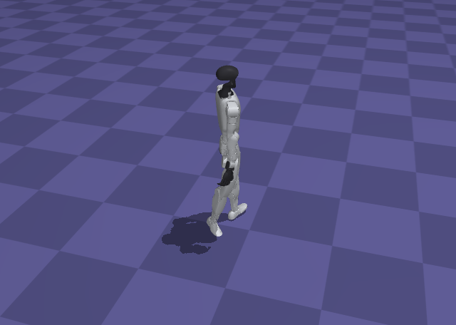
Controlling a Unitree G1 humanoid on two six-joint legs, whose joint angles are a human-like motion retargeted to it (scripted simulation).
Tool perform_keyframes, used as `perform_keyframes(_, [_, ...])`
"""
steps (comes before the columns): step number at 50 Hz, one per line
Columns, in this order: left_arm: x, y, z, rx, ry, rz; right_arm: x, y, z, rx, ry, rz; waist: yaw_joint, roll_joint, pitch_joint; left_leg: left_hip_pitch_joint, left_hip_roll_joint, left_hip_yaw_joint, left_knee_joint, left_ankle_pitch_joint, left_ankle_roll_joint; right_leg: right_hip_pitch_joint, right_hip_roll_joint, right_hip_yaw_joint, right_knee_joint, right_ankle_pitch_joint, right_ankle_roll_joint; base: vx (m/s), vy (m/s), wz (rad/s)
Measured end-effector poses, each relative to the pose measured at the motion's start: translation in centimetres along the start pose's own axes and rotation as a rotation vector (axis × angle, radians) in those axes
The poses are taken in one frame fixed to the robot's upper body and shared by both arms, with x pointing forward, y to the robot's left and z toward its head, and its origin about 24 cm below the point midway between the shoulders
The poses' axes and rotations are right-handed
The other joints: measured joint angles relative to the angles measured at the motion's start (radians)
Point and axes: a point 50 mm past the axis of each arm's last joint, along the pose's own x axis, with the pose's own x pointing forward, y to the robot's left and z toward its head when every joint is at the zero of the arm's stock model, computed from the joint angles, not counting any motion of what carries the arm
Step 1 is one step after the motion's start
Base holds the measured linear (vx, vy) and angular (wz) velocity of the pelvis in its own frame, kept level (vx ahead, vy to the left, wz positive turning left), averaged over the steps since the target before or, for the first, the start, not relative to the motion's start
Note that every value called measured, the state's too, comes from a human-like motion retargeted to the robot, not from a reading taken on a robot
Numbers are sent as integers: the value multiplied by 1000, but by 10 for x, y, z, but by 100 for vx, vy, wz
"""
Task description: Upper body actions
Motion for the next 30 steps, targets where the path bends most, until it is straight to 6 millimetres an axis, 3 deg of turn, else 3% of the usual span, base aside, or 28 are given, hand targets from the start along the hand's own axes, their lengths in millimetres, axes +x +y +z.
perform_keyframes(2, [2, 6, -16, -65, 80, -10, -2, -7, 10, 34, -48, -16, -5, 34, 0, -9, 25, -33, 16, -9, 4, 16, -8, -17, 63, 64, -53, -9, 42, 154])
perform_keyframes(4, [4, 13, -25, -111, 126, -13, -5, -13, 24, 57, -109, -22, -26, 88, 14, -9, 63, -107, 31, -18, 10, 24, -8, -3, 163, 125, -156, -6, 43, 157])
perform_keyframes(5, [5, 18, -29, -126, 140, -13, -7, -16, 32, 62, -139, -23, -36, 117, 26, -3, 85, -145, 35, -21, 11, 22, -9, 23, 227, 145, -221, -4, 39, 140])
perform_keyframes(7, [5, 28, -29, -132, 148, -10, -13, -22, 50, 59, -200, -29, -48, 146, 61, 17, 101, -197, 35, -22, 14, -45, -61, 173, 431, 134, -285, -6, 29, 107])
perform_keyframes(9, [5, 39, -28, -126, 146, 8, -20, -24, 69, 45, -265, -28, -45, 134, 78, 20, 77, -227, 25, -21, 25, -177, -86, 408, 594, 107, -244, -8, 24, 95])
perform_keyframes(12, [5, 52, -26, -125, 139, 53, -30, -22, 90, -4, -356, -21, -66, 123, 91, 10, 58, -305, 23, -17, 35, -316, 25, 670, 633, 33, -187, -6, 12, 128])
perform_keyframes(18, [3, 55, -5, -140, 76, 36, -40, -21, 110, -190, -434, -69, -85, 49, 144, 22, -23, -433, 26, -15, 48, -345, 123, 835, 280, -85, -116, -3, 5, 122])
perform_keyframes(20, [2, 49, 3, -145, 40, 13, -40, -19, 110, -257, -424, -78, -82, 9, 160, 40, -76, -471, 19, -17, 55, -348, 128, 893, 140, -29, -122, 9, 0, 110])
perform_keyframes(21, [2, 45, 7, -152, 17, -6, -39, -17, 107, -284, -415, -78, -67, -3, 162, 44, -85, -481, 22, -19, 54, -348, 169, 983, 127, 14, -169, 14, 1, 75])
perform_keyframes(22, [2, 41, 11, -155, -7, -29, -37, -16, 104, -307, -405, -76, -50, -16, 162, 43, -95, -490, 26, -22, 52, -348, 184, 1006, 118, 45, -202, 13, 1, 51])
perform_keyframes(23, [1, 36, 16, -150, -30, -56, -35, -14, 101, -321, -393, -71, -26, -30, 159, 34, -105, -495, 36, -25, 50, -345, 149, 896, 117, 54, -205, 9, 0, 88])
perform_keyframes(26, [-2, 18, 28, -103, -76, -107, -28, -12, 87, -298, -348, -48, 16, -31, 160, 13, -115, -570, 57, -23, 47, -312, 96, 818, 109, 42, -155, 5, 0, 121])
perform_keyframes(30, [-5, 5, 36, -40, -119, -120, -20, -10, 70, -262, -279, -30, 46, -35, 183, 23, -138, -623, 53, -15, 60, -265, 88, 759, 82, 33, -153, 3, 3, 67])
